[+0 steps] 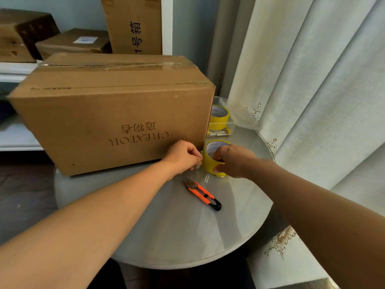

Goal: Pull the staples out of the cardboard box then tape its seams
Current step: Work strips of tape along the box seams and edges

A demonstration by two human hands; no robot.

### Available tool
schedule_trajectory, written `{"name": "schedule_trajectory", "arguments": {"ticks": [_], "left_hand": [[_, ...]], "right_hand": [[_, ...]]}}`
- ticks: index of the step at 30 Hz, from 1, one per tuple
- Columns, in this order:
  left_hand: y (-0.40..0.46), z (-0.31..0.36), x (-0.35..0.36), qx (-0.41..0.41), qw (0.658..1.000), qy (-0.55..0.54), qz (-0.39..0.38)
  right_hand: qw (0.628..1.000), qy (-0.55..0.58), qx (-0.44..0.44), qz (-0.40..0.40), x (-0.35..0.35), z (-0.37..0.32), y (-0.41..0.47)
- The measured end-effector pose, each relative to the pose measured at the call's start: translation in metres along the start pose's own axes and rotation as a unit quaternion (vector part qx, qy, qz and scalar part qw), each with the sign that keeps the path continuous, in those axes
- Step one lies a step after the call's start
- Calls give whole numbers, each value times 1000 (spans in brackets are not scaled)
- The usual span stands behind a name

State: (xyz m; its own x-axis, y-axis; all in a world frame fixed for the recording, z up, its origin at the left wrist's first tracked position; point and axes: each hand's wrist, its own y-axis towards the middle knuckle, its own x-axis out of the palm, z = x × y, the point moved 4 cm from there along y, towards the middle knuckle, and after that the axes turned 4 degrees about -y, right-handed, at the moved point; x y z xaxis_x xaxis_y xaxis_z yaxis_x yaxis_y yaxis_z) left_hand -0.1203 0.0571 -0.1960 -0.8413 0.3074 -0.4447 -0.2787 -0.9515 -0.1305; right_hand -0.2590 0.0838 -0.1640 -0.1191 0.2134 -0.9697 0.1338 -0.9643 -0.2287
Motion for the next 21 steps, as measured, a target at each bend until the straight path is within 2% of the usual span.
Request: {"name": "schedule_trajectory", "arguments": {"ticks": [4, 7, 11, 15, 16, 19, 21], "left_hand": [[0, 4, -5, 72, 990, 122, 16], [-4, 6, -4, 90, 989, 118, 12], [-7, 2, -8, 78, 993, 93, -10], [-1, -6, -8, 67, 994, 79, -17], [0, -5, -6, 76, 993, 88, -16], [6, -3, -6, 94, 991, 92, -11], [6, 0, -8, 99, 991, 84, -12]], "right_hand": [[999, 16, 37, 13, 0, 1, 4], [996, 25, 68, 42, 1, 1, 8], [997, 5, 76, 14, -6, -3, 1], [990, -50, 40, 125, -41, -22, -18], [993, -47, 19, 107, -39, -30, -21], [997, -50, -37, -40, -8, -61, -27], [996, -20, -35, -82, 6, -64, -24]]}}
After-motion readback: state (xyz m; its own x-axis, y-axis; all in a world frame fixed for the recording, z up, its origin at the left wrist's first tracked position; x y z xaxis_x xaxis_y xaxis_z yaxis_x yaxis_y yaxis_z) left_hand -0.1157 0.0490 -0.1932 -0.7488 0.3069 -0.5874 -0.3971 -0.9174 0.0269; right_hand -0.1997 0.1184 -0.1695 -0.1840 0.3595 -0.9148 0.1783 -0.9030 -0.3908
